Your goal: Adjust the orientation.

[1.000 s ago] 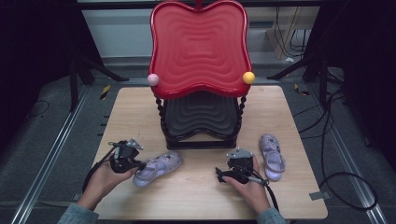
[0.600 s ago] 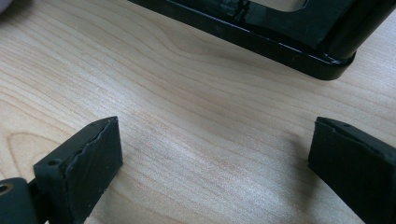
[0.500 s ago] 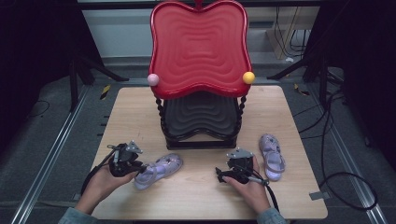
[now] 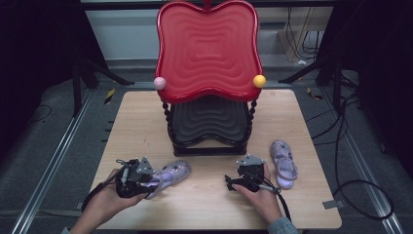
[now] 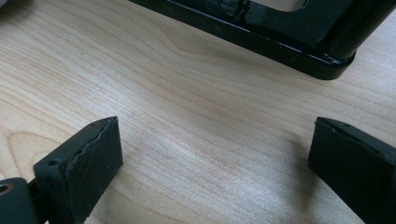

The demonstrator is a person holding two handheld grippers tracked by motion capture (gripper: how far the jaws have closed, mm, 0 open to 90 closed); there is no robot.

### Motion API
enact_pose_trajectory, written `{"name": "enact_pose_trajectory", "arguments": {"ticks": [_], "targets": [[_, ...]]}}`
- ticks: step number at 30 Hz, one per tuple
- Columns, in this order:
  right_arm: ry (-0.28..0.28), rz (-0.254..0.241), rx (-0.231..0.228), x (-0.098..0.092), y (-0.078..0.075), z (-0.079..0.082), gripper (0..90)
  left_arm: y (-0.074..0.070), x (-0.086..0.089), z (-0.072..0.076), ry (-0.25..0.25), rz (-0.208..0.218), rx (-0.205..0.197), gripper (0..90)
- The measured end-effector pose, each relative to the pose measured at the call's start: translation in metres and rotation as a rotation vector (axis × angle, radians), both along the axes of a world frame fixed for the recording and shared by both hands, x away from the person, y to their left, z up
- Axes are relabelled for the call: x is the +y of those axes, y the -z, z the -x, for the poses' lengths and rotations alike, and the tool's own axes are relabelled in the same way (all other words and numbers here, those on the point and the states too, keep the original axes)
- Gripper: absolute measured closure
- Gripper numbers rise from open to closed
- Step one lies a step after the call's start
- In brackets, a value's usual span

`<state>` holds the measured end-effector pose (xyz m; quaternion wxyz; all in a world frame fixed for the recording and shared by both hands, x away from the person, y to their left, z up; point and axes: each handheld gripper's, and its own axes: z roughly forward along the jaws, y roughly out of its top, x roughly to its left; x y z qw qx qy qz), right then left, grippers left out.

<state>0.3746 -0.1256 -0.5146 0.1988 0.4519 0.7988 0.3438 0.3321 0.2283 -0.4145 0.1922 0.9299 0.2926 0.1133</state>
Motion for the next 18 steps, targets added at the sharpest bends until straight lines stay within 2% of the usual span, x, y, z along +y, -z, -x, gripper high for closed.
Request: {"name": "enact_pose_trajectory", "arguments": {"ticks": [8,18], "targets": [[-0.001,0.000,0.000,0.000,0.000,0.000,3.1,0.022,-0.011,-0.006,0.032,-0.079,0.063,67.7],[-0.003,0.000,0.000,0.000,0.000,0.000,3.1,0.032,-0.014,-0.013,0.026,-0.090,0.101,77.5]]}}
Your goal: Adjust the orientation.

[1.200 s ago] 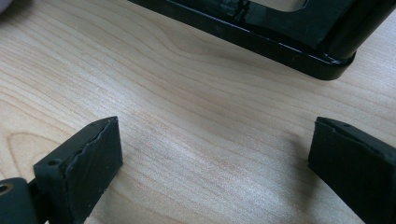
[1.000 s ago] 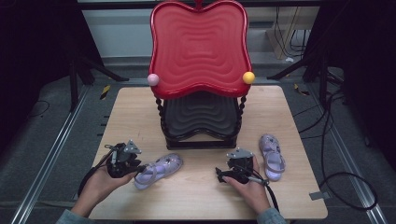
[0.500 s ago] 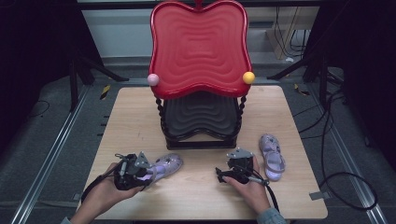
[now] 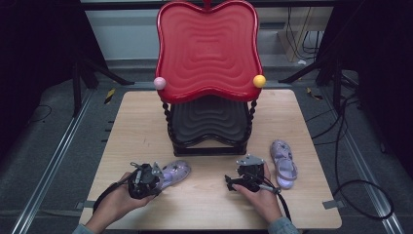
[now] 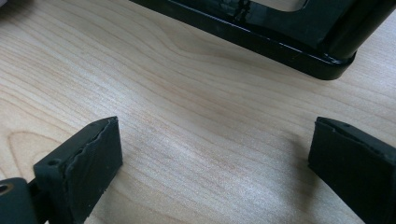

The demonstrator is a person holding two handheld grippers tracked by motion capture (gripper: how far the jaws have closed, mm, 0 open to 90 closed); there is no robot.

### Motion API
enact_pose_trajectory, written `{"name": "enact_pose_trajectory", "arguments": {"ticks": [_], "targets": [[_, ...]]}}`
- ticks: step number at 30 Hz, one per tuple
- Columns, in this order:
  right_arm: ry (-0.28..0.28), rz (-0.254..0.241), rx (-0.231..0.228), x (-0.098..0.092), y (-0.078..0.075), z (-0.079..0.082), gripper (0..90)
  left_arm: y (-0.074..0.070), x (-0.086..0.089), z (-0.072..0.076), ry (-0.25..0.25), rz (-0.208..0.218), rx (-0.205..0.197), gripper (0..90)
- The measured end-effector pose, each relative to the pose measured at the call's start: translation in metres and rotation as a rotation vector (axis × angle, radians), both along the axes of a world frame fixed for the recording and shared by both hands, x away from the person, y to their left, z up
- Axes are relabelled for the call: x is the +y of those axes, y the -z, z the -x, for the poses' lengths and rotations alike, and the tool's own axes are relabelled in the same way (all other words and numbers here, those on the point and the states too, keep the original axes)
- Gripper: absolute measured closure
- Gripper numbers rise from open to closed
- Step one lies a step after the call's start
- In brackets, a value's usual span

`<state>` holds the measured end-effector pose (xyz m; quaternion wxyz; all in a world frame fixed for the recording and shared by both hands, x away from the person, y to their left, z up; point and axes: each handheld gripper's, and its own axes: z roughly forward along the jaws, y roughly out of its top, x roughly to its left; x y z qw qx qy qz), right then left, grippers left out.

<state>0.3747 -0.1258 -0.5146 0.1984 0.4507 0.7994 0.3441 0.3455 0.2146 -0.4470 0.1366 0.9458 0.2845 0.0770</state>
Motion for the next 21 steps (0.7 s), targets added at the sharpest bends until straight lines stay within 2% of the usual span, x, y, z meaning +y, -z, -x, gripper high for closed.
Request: {"name": "enact_pose_trajectory", "arguments": {"ticks": [9,11,16,21], "targets": [[0.000,-0.001,0.000,0.000,0.000,0.000,3.1,0.002,0.000,-0.005,0.002,0.007,0.029,84.4],[0.000,0.000,0.000,0.000,0.000,0.000,3.1,0.002,0.002,-0.006,-0.004,0.023,0.037,85.5],[-0.001,-0.001,-0.001,0.000,0.000,0.000,3.1,0.000,0.009,-0.009,-0.025,0.089,0.049,86.3],[0.000,-0.002,0.000,0.000,0.000,0.000,3.1,-0.007,0.014,-0.008,-0.038,0.193,0.075,86.3]]}}
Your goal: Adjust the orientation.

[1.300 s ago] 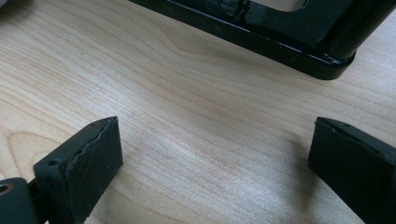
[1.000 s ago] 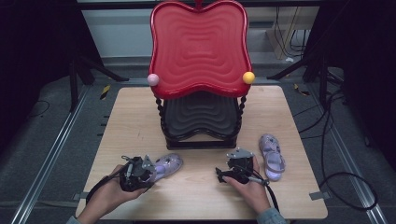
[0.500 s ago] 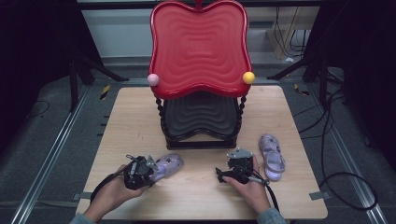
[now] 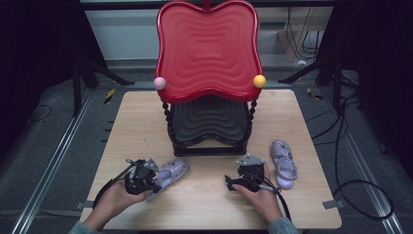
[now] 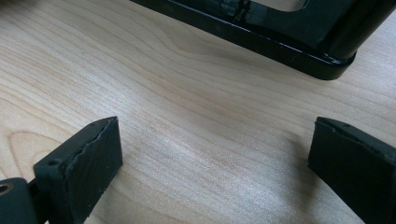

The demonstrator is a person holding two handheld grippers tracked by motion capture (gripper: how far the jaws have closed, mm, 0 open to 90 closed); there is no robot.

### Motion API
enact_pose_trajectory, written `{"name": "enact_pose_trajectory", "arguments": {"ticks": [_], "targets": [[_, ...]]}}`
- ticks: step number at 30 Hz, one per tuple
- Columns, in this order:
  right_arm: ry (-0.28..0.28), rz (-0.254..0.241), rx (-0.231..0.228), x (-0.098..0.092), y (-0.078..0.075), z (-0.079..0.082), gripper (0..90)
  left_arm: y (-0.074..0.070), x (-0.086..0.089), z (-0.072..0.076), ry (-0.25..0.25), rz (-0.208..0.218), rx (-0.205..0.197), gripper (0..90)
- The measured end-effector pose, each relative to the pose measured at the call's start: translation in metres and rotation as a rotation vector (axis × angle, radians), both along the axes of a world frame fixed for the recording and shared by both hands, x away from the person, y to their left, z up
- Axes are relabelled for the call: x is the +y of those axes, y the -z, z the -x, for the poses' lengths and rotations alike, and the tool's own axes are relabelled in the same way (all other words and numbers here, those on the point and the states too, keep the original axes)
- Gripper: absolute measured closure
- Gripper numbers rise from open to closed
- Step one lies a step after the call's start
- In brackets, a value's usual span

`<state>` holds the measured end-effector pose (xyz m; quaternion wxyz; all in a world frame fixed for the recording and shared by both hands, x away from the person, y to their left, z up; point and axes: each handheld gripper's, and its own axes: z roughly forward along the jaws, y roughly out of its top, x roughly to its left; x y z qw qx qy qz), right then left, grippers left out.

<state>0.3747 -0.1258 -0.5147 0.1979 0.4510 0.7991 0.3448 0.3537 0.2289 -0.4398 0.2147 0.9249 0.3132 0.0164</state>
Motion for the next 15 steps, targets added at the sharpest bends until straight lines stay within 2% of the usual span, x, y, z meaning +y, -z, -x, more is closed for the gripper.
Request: {"name": "enact_pose_trajectory", "arguments": {"ticks": [4,8,11,15], "targets": [[0.000,0.000,0.000,0.0000,0.0000,0.0000,3.1,-0.0016,0.0015,0.0016,-0.005,0.069,0.012,86.4],[-0.001,0.001,-0.001,-0.0001,0.0000,-0.0001,3.1,-0.0029,-0.0003,0.0024,-0.016,0.118,0.004,86.4],[-0.001,0.001,-0.001,-0.0001,0.0000,-0.0001,3.1,-0.0049,-0.0034,0.0025,-0.028,0.148,-0.009,86.3],[-0.001,0.001,-0.001,-0.0001,0.0000,-0.0001,3.1,-0.0085,-0.0078,0.0027,-0.023,0.165,-0.018,86.4]]}}
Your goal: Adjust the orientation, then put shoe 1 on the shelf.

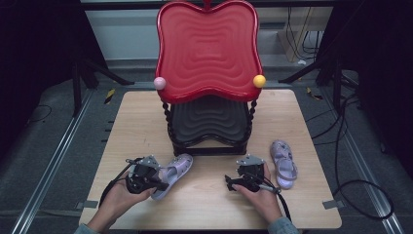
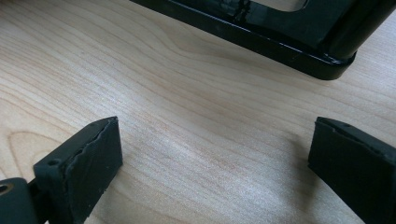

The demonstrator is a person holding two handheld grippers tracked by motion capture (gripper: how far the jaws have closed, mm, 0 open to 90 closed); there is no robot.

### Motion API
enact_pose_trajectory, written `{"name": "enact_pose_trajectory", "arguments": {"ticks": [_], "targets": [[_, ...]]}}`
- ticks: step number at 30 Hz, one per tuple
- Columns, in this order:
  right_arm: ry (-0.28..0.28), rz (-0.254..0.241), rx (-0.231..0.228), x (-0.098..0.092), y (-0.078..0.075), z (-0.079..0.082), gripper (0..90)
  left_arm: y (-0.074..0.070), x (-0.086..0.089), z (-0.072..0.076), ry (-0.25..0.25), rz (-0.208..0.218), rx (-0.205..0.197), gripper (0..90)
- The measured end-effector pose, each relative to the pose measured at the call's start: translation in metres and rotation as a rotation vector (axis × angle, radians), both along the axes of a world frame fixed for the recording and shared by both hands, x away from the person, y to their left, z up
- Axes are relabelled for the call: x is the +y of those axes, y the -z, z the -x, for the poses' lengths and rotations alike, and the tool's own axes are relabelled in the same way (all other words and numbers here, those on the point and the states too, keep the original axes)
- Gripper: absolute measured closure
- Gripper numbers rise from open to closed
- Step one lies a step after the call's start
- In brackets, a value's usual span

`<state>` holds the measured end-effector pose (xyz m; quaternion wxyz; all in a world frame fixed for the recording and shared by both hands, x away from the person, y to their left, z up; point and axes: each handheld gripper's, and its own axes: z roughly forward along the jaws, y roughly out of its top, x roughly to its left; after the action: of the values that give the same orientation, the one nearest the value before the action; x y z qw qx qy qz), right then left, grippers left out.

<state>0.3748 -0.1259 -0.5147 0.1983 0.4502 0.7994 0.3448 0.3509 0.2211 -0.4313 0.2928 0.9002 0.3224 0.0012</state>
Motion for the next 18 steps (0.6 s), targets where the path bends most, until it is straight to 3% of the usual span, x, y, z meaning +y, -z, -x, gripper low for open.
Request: {"name": "enact_pose_trajectory", "arguments": {"ticks": [12,18], "targets": [[-0.004,0.002,-0.001,0.000,0.000,0.000,3.1,-0.014,-0.013,0.006,0.018,0.050,-0.023,86.3],[-0.004,0.002,0.000,0.000,0.000,0.000,3.1,-0.029,-0.023,0.007,0.019,0.104,-0.043,86.3]]}}
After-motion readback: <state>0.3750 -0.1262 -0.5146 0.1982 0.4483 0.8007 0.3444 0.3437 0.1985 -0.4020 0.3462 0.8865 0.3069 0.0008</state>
